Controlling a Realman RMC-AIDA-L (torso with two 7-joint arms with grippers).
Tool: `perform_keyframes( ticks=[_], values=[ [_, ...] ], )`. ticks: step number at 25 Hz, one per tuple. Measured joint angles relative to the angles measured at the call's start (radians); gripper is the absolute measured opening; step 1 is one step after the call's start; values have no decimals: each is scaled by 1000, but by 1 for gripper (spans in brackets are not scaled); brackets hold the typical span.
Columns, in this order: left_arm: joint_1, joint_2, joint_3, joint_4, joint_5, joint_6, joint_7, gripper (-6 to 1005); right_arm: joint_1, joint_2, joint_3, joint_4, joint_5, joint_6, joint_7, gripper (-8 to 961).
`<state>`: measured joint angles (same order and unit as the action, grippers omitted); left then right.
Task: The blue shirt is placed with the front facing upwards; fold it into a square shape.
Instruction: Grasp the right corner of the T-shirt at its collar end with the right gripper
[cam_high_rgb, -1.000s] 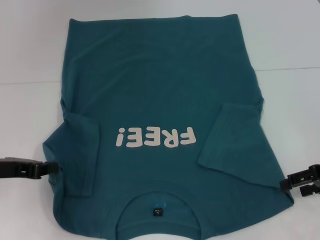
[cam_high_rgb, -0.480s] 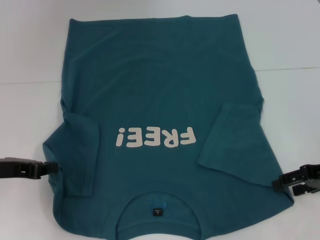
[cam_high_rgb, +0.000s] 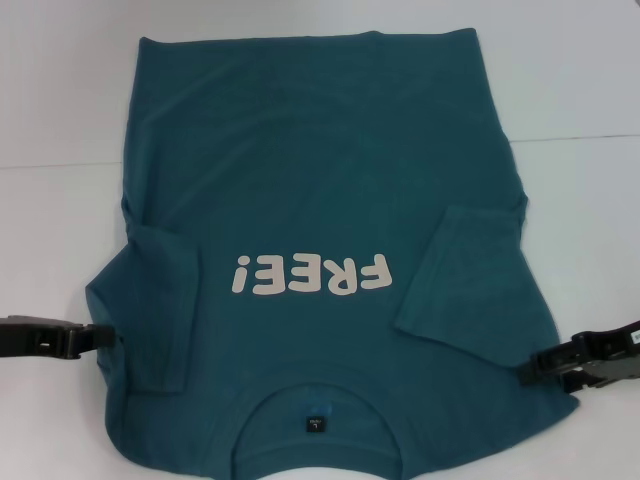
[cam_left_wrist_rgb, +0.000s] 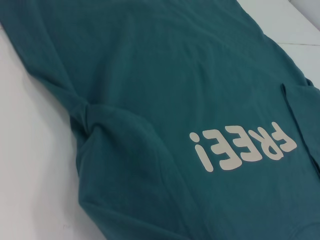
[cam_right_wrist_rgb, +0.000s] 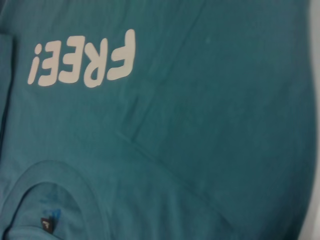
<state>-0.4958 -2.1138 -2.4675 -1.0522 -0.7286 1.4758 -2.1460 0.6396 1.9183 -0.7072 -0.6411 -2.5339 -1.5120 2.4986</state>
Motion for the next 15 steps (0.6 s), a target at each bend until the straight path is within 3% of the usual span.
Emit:
perform_keyframes(
  ticks=[15],
  values=[
    [-2,2,-2,0,0,-2,0,2,78,29,7,33,10,47,-18,834]
  ],
)
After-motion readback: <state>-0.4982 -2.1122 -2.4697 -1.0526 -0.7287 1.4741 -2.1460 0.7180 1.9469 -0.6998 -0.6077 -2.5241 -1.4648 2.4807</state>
